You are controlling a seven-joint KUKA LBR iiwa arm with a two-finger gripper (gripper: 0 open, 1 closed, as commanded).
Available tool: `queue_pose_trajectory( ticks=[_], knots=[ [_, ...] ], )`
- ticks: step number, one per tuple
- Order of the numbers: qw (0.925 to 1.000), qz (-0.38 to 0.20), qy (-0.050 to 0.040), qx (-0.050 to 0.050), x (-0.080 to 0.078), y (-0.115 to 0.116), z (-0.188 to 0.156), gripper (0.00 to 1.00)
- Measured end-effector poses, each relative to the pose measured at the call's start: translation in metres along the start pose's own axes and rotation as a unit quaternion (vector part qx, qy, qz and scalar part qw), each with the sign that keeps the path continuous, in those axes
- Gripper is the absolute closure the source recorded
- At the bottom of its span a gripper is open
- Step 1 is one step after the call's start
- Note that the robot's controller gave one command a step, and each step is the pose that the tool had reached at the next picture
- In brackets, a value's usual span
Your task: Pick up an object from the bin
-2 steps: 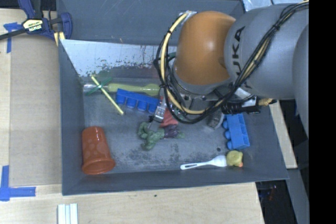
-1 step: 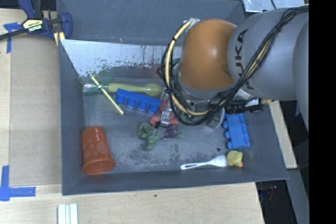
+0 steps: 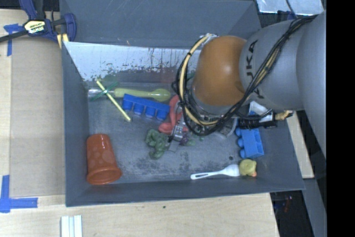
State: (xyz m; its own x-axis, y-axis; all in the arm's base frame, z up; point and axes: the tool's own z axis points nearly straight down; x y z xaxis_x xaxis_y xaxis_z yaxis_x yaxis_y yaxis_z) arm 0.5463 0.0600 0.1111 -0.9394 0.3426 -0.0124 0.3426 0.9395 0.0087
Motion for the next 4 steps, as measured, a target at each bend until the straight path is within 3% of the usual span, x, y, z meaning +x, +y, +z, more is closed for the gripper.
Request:
queue_pose_trajectory(
  ticks=[1, 4],
  knots=[
    [0.9972, 0.075, -0.0004, -0.006, 0.0148, -0.0292, 0.0364, 1.00],
    [0.9971, 0.076, -0.0012, -0.006, 0.0144, -0.0294, 0.0364, 1.00]
  ],
)
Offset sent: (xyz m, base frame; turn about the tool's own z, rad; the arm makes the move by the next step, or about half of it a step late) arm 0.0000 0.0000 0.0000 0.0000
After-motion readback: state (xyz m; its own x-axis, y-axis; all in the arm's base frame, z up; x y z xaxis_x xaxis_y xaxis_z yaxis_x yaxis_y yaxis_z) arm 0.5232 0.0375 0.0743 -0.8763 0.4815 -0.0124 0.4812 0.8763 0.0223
